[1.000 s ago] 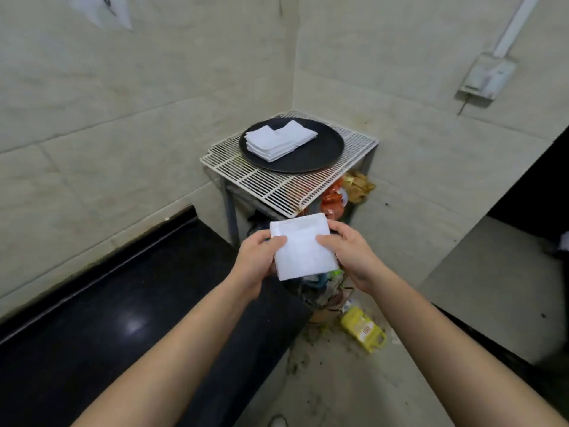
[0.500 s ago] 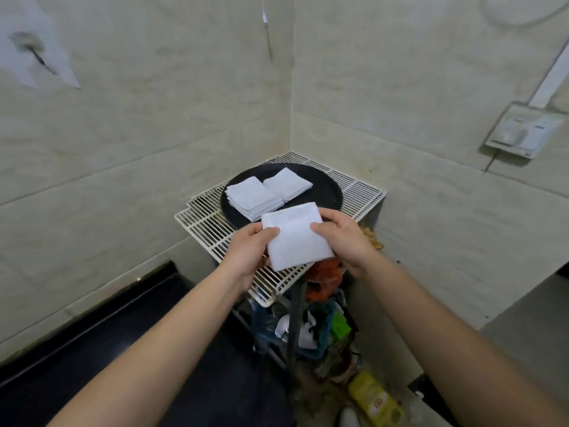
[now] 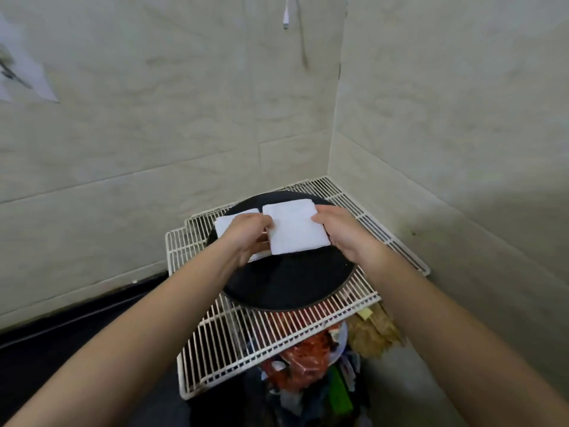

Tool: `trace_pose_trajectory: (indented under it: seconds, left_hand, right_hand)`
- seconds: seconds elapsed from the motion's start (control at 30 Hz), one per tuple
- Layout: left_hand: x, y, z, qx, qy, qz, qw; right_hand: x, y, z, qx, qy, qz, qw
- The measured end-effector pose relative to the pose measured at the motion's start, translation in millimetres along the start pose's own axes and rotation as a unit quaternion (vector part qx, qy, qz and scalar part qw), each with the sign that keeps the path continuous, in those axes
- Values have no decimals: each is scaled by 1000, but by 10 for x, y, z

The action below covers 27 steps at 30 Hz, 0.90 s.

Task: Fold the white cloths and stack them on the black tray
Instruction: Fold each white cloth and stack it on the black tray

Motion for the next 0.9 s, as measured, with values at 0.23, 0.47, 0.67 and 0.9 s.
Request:
trace_pose_trajectory:
  seconds: [0.23,0.47,0.67,0.9]
  left_hand:
    - [-55,502,-161,-11,62,-78,995]
    - [31,644,-130,-9,198,-153,968]
    - [12,724,-129,-14,310,-160,937]
    - [-42,795,-86,-10,408,-169,897]
  right_hand:
    - [281,646,-42,-22,-48,-19,998]
    - [302,873,-113,-4,-82,-17,996]
    - [293,922,-204,-5,-91,-13,996]
    - [328,975,-332,-28,-97,-7,995]
Point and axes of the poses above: each hand's wrist, its own y-axis towards the middle knuckle, its own x-axis out of the back of the hand, z = x × y, the point moved 7 cm from there along y, towards the middle knuckle, and after that the axes turned 6 degrees about z, right-handed, at the moved point
